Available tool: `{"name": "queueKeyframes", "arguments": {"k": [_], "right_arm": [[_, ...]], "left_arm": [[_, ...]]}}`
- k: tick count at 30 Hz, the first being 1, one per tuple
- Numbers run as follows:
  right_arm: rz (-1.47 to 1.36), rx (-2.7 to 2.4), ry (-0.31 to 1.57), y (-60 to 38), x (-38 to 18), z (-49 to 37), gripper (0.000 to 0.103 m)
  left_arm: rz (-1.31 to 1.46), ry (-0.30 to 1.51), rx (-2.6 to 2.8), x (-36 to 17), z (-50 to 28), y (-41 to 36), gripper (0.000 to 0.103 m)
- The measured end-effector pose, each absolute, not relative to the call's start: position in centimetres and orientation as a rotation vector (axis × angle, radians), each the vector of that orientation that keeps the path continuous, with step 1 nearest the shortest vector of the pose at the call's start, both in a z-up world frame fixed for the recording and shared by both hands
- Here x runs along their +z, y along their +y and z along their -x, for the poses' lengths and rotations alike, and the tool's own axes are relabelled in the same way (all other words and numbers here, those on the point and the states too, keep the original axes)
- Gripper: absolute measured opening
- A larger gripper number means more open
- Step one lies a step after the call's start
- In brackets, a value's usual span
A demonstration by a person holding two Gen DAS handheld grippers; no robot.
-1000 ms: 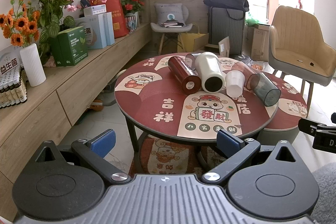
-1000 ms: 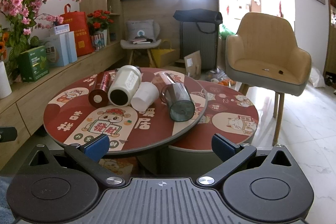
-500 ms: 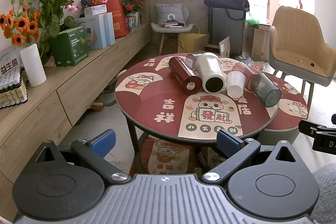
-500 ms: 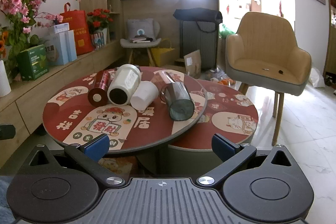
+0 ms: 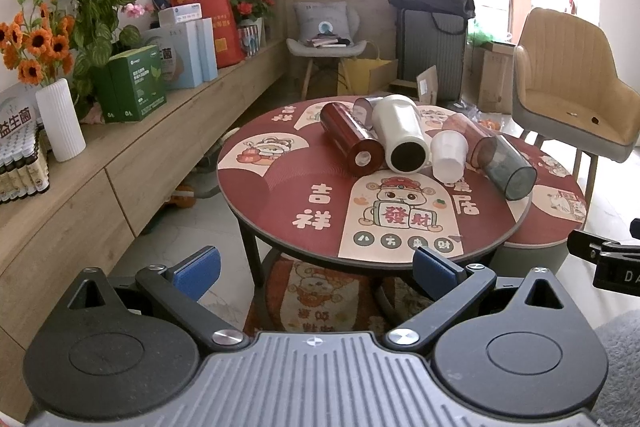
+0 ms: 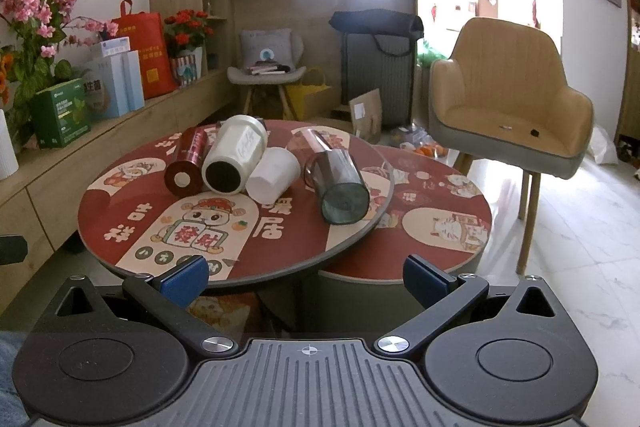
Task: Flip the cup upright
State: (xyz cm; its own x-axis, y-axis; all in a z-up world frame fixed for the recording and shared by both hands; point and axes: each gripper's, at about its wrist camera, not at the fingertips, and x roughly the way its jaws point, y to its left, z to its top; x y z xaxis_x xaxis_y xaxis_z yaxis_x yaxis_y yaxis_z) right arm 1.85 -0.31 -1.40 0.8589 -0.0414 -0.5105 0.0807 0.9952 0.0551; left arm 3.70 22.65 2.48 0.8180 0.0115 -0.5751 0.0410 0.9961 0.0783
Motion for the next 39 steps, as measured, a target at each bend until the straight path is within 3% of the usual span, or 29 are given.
{"name": "queueKeyframes", "arguments": {"k": [20,39], "right_arm": [[-0.06,-0.067,0.639,-0.5,-2.0,-6.4,0.103],[-0.039,-0.053,0.68,-1.0,-4.1,-16.8,0.103]], "left_arm": [[-0.152,0.683,-0.088,1.9,-8.8,21.8,0.103],[-0.129,0.71,-0.115,0.1,-20.8,21.7,0.103]]}}
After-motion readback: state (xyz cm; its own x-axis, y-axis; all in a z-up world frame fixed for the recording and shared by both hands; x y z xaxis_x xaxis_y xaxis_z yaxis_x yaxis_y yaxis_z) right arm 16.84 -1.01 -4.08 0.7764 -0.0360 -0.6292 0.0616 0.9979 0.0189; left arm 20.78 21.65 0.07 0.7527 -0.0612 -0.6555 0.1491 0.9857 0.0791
